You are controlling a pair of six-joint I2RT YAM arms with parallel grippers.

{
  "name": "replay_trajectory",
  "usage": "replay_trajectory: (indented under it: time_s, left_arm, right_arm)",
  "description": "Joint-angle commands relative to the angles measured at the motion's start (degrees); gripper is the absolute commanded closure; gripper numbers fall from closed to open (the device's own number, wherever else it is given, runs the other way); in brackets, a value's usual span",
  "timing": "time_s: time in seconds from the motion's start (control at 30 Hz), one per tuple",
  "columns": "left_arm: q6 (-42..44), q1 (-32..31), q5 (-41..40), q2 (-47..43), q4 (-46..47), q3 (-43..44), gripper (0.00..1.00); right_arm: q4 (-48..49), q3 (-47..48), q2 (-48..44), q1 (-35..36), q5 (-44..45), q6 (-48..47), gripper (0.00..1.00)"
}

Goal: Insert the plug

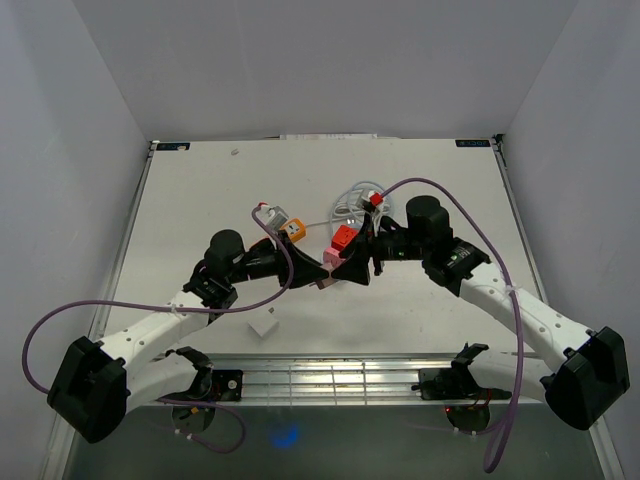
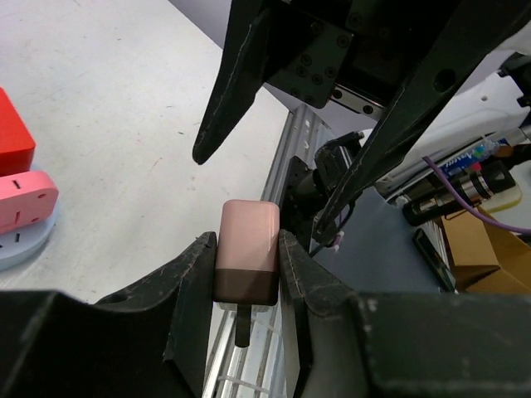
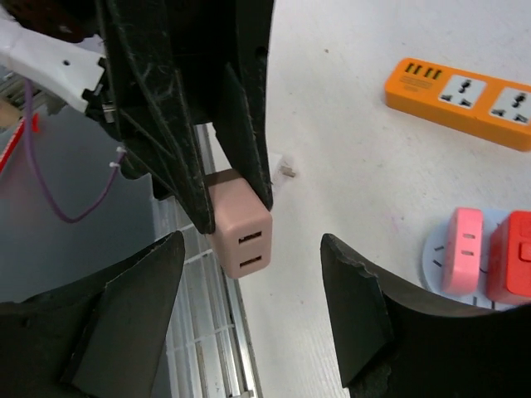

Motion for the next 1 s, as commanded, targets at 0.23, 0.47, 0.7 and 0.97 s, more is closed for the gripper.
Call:
replay_trajectory:
  time_s: [0.23, 0.47, 0.7, 0.97]
  left_arm:
    - [0.48, 0.23, 6.80, -1.69, 3.85, 0.19, 1.00]
    - [-0.04, 0.23, 7.24, -2.04, 4.12, 0.63, 1.00]
    - [-1.01, 0.23, 8.03, -1.87, 4.38, 1.42, 1.00]
    - [-2.42, 0.23, 9.08, -0.90, 6.14, 2.13, 1.00]
  right_arm:
    - [7.33, -1.09, 1.18, 0.06, -13.01, 2.43, 0.28]
    - [7.15, -1.53, 1.97, 0.06, -13.36, 1.64, 0.35]
    - [7.94, -2.05, 2.50, 0.06, -14.15, 1.55, 0.44]
    - [8.12, -2.49, 3.56, 0.14, -14.76, 1.29, 0.44]
